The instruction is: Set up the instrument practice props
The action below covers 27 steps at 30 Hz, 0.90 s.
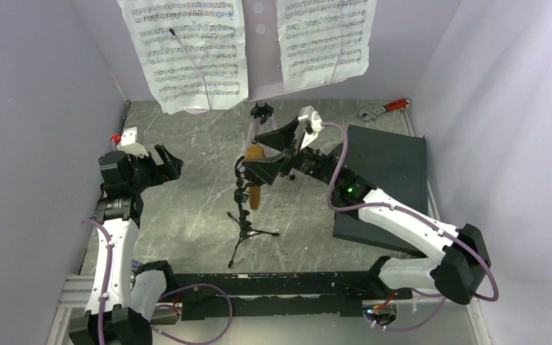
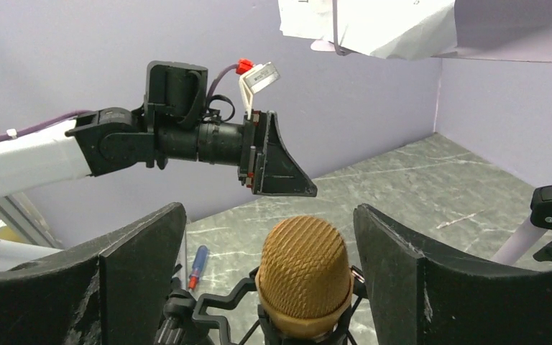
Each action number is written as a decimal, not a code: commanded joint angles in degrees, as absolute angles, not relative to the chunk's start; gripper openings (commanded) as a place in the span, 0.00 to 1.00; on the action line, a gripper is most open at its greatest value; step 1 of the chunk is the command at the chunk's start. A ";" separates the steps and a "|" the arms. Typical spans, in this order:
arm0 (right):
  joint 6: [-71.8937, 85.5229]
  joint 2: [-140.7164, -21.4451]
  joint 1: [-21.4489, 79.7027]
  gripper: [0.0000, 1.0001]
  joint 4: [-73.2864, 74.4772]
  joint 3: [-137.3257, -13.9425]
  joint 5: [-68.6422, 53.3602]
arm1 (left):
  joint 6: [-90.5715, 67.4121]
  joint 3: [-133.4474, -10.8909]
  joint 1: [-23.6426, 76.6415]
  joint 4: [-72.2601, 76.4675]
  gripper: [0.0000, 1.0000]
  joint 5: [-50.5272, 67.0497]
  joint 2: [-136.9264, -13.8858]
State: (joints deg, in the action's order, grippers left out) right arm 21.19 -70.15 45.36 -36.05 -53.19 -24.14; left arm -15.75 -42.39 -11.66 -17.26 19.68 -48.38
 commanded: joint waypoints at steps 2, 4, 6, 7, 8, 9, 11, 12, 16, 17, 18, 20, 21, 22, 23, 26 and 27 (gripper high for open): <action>21.52 -68.20 45.70 0.96 -37.06 -55.35 -23.89 | -15.42 -42.54 -11.91 -16.32 0.94 21.10 -48.73; 21.70 -68.23 45.70 0.99 -36.34 -55.60 -23.25 | -15.31 -42.58 -11.92 -16.41 0.94 21.19 -48.80; 21.92 -68.25 45.70 1.00 -35.13 -55.99 -22.38 | -15.38 -42.63 -11.94 -16.43 0.94 21.35 -48.95; 22.15 -68.21 45.66 1.00 -34.16 -56.32 -21.45 | -15.31 -42.63 -11.93 -16.37 0.94 21.48 -48.90; 22.38 -68.20 45.59 1.00 -33.07 -56.66 -20.50 | -15.41 -42.63 -11.87 -16.35 0.94 21.71 -48.90; 22.88 -68.02 45.61 1.00 -32.04 -57.13 -19.62 | -15.43 -42.56 -11.94 -16.30 0.94 21.71 -48.89; 23.19 -67.41 45.53 1.00 -29.96 -57.70 -17.44 | -15.41 -42.46 -11.94 -16.26 0.94 21.78 -48.85; 23.39 -66.91 45.46 1.00 -29.21 -57.80 -15.85 | -15.40 -42.50 -12.00 -16.26 0.94 21.82 -48.87; 25.99 -65.66 42.54 1.00 -26.60 -57.64 -13.63 | -15.44 -42.62 -11.94 -16.33 0.94 22.01 -49.13; 27.34 -65.46 41.30 1.00 -26.02 -57.48 -13.85 | -15.39 -42.67 -11.94 -16.46 0.94 22.03 -49.19; 28.74 -65.28 39.81 1.00 -25.61 -57.21 -14.38 | -15.38 -42.71 -11.93 -16.49 0.94 22.10 -49.27; 30.91 -64.71 36.82 1.00 -25.14 -56.19 -15.89 | -15.38 -42.71 -11.87 -16.50 0.94 22.15 -49.32; 31.77 -64.20 35.42 1.00 -24.83 -55.53 -16.43 | -15.39 -42.71 -11.93 -16.52 0.94 22.23 -49.35; 32.45 -63.65 34.04 1.00 -24.53 -54.84 -16.89 | -15.39 -42.71 -11.92 -16.57 0.94 22.23 -49.27; 32.96 -62.96 32.57 1.00 -24.14 -53.98 -17.22 | -15.38 -42.71 -11.99 -16.61 0.94 22.10 -49.30; 34.52 -61.02 27.99 1.00 -21.73 -51.54 -18.08 | -15.44 -42.63 -11.87 -16.51 0.94 22.28 -49.20; 35.00 -60.47 26.31 1.00 -21.03 -50.29 -18.41 | -15.43 -42.63 -11.90 -16.52 0.94 22.32 -49.16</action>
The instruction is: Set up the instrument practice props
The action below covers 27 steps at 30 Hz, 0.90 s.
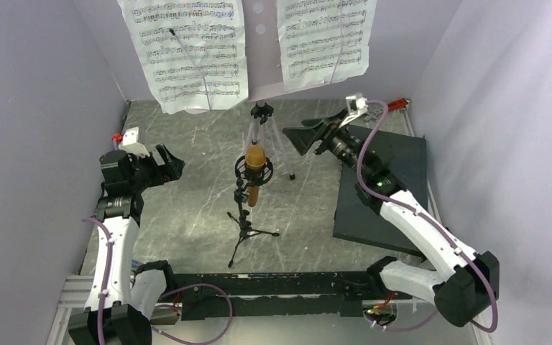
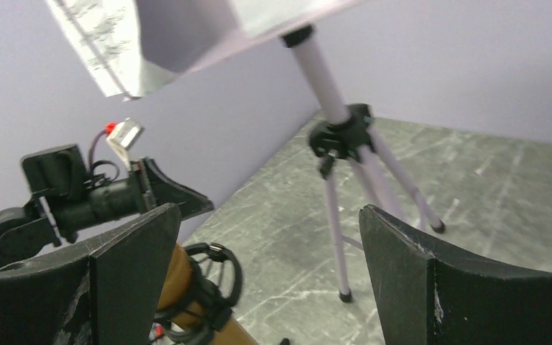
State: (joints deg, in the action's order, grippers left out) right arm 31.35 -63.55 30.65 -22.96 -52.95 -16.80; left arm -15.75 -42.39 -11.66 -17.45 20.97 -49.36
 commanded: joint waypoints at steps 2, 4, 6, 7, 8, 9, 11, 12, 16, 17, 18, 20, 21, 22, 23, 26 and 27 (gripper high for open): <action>35.48 -59.12 22.26 1.00 -19.36 -47.93 -18.90 | -15.53 -42.63 -11.91 -16.53 0.94 22.41 -49.23; 35.59 -57.77 18.63 1.00 -19.29 -44.01 -18.62 | -15.48 -42.67 -11.95 -16.55 0.94 22.52 -49.31; 35.80 -56.56 14.98 1.00 -18.51 -40.12 -17.86 | -15.44 -42.71 -11.91 -16.72 0.94 22.21 -49.22; 35.74 -56.00 13.00 1.00 -17.72 -38.23 -17.50 | -15.40 -42.71 -11.89 -16.87 0.94 22.21 -49.06; 35.57 -55.49 11.29 1.00 -17.10 -36.45 -16.87 | -15.38 -42.71 -11.92 -16.87 0.94 22.15 -48.97; 35.22 -54.86 9.59 1.00 -16.02 -34.58 -15.71 | -15.40 -42.65 -11.91 -16.87 0.94 22.04 -48.86; 33.45 -53.29 7.32 1.00 -13.29 -31.28 -11.19 | -15.49 -42.41 -11.89 -16.72 0.94 21.96 -48.56; 32.07 -52.21 6.51 1.00 -11.53 -30.09 -7.85 | -15.67 -42.30 -11.91 -16.66 0.94 21.73 -48.38; 27.32 -46.37 5.91 1.00 -6.51 -27.15 4.36 | -18.81 -41.62 -11.93 -15.88 0.94 20.29 -48.28; 26.26 -44.96 5.89 1.00 -5.37 -26.94 6.31 | -20.73 -41.27 -11.87 -15.72 0.94 19.88 -48.28; 25.22 -43.86 5.89 1.00 -4.71 -26.93 7.86 | -22.19 -40.79 -11.87 -15.49 0.94 19.42 -48.52; 23.71 -42.07 5.89 1.00 -3.28 -27.35 10.52 | -24.63 -39.15 -11.88 -14.19 0.94 18.33 -48.79; 23.11 -41.54 5.89 1.00 -2.91 -27.46 11.81 | -25.41 -38.28 -11.87 -13.74 0.94 17.40 -48.91; 22.68 -41.11 5.89 1.00 -2.65 -27.50 13.18 | -26.12 -37.49 -11.95 -13.49 0.94 16.28 -48.94; 22.49 -41.00 5.89 1.00 -2.40 -27.54 14.70 | -26.47 -36.40 -11.88 -13.22 0.94 15.02 -48.69; 22.02 -41.49 5.93 1.00 -2.90 -26.95 18.51 | -26.92 -33.57 -11.82 -11.18 0.94 11.01 -47.10; 21.49 -41.91 5.89 1.00 -3.69 -26.11 19.94 | -26.85 -32.33 -11.90 -9.75 0.94 9.22 -46.46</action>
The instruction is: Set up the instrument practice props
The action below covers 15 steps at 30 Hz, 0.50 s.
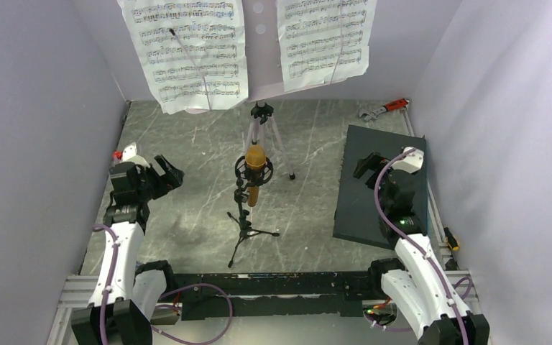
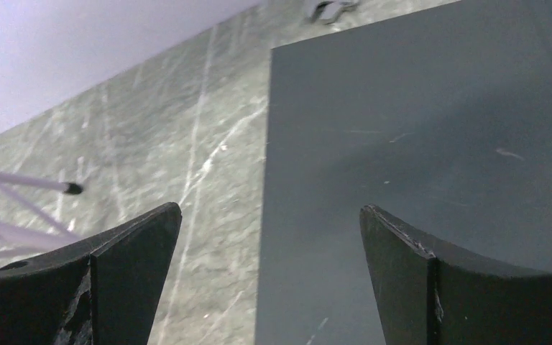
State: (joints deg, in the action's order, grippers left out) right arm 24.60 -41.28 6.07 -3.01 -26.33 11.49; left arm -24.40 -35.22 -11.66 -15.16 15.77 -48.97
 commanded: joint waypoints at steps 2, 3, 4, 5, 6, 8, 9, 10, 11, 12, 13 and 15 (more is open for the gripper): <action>20.58 -42.88 5.93 1.00 -5.70 -24.67 22.61 | -26.16 -29.24 -11.87 -6.17 0.94 7.02 -45.29; 19.83 -43.39 5.92 1.00 -6.94 -23.79 23.62 | -24.68 -27.99 -11.87 -4.68 0.94 5.52 -45.11; 19.26 -43.92 5.89 1.00 -8.51 -22.76 24.73 | -24.03 -26.89 -11.87 -3.57 0.94 2.52 -45.11; 18.52 -44.21 5.89 1.00 -10.74 -21.44 25.24 | -23.71 -25.87 -11.87 -2.26 0.94 0.65 -45.35; 17.58 -44.36 5.89 1.00 -13.25 -19.89 25.38 | -23.71 -24.62 -11.88 -0.77 0.94 0.16 -45.67; 15.53 -44.25 5.89 1.00 -19.04 -16.56 25.32 | -23.96 -22.12 -11.87 5.29 0.94 -1.62 -46.21; 15.24 -44.17 5.93 1.00 -21.27 -14.91 25.39 | -23.73 -20.77 -11.87 6.79 0.94 -2.55 -46.45; 14.92 -44.25 5.89 1.00 -23.69 -13.32 25.62 | -22.97 -19.71 -11.91 9.93 0.94 -3.08 -46.81; 14.58 -44.47 5.89 1.00 -26.05 -11.81 26.64 | -21.93 -18.73 -11.91 12.02 0.94 -3.87 -47.32; 14.25 -44.81 5.89 0.99 -28.48 -10.37 27.68 | -21.19 -17.89 -11.85 14.05 0.94 -4.75 -47.93; 13.96 -45.39 5.89 0.99 -31.76 -9.06 28.82 | -20.01 -16.67 -11.92 16.86 0.94 -5.00 -48.68; 13.32 -47.32 5.89 0.99 -36.54 -6.89 30.90 | -18.84 -14.37 -11.87 22.84 0.94 -5.19 -50.66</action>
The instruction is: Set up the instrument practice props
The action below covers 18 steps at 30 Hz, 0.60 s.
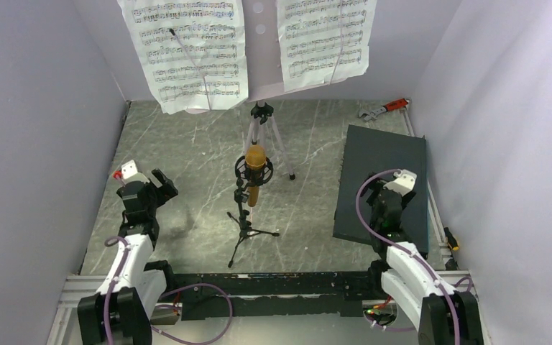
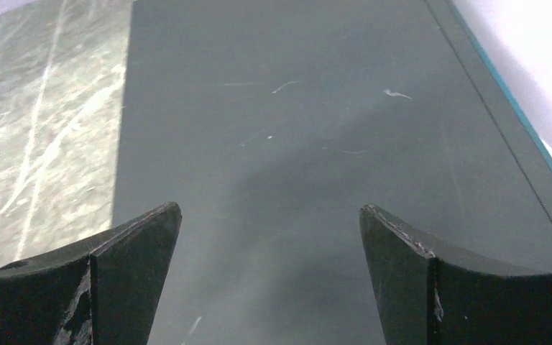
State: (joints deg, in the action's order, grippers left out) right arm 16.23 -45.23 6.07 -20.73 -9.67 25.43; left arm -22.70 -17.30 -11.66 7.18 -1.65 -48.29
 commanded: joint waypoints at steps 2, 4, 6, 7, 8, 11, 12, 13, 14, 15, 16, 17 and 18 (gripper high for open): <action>12.95 -50.00 5.91 0.99 -40.32 -5.71 32.62 | -16.84 -13.03 -11.91 28.60 0.94 -4.24 -54.15; 11.39 -53.46 5.89 0.99 -43.59 -5.40 32.97 | -15.99 -12.62 -11.87 32.56 0.94 -2.79 -58.62; 10.25 -56.34 5.89 0.99 -46.97 -5.25 33.32 | -15.04 -10.35 -11.78 44.38 0.94 -0.82 -64.40; 9.80 -57.86 5.89 0.99 -49.19 -4.96 33.63 | -14.55 -9.04 -11.76 50.90 0.94 -0.56 -68.02; 9.08 -59.29 5.89 0.99 -52.17 -4.58 34.20 | -14.21 -8.51 -11.82 56.62 0.94 -0.53 -71.21; 6.18 -62.81 5.89 0.99 -59.73 -3.50 31.73 | -9.67 -10.87 -11.70 59.03 0.94 4.39 -76.76; 5.04 -64.27 5.89 0.99 -64.43 -2.91 30.81 | -8.99 -12.63 -11.69 55.91 0.94 5.45 -76.81; 4.07 -66.09 5.89 0.99 -68.06 -2.43 29.89 | -8.02 -13.50 -11.62 55.13 0.94 6.69 -77.13; 3.20 -68.25 5.89 0.99 -71.15 -2.26 29.28 | -6.24 -13.04 -11.30 58.75 0.94 7.82 -78.93; 3.00 -70.65 5.89 0.99 -73.78 -2.33 28.83 | -5.50 -11.76 -10.95 64.33 0.94 8.18 -81.83; 3.31 -73.64 5.89 0.99 -76.11 -2.70 29.06 | -5.14 -10.35 -10.71 70.54 0.94 8.13 -87.69; 2.83 -76.76 5.94 0.99 -79.38 -2.94 28.97 | -5.34 -9.81 -10.64 76.49 0.94 7.78 -93.30; 2.28 -80.01 5.90 0.99 -82.68 -3.15 27.83 | -5.69 -9.33 -10.68 84.77 0.94 8.24 -97.52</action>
State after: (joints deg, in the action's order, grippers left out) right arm 5.56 -71.44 6.07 -63.46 -2.72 30.41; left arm -9.28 -10.61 -11.14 58.57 4.86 -83.77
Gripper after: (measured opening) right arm 0.994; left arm 0.938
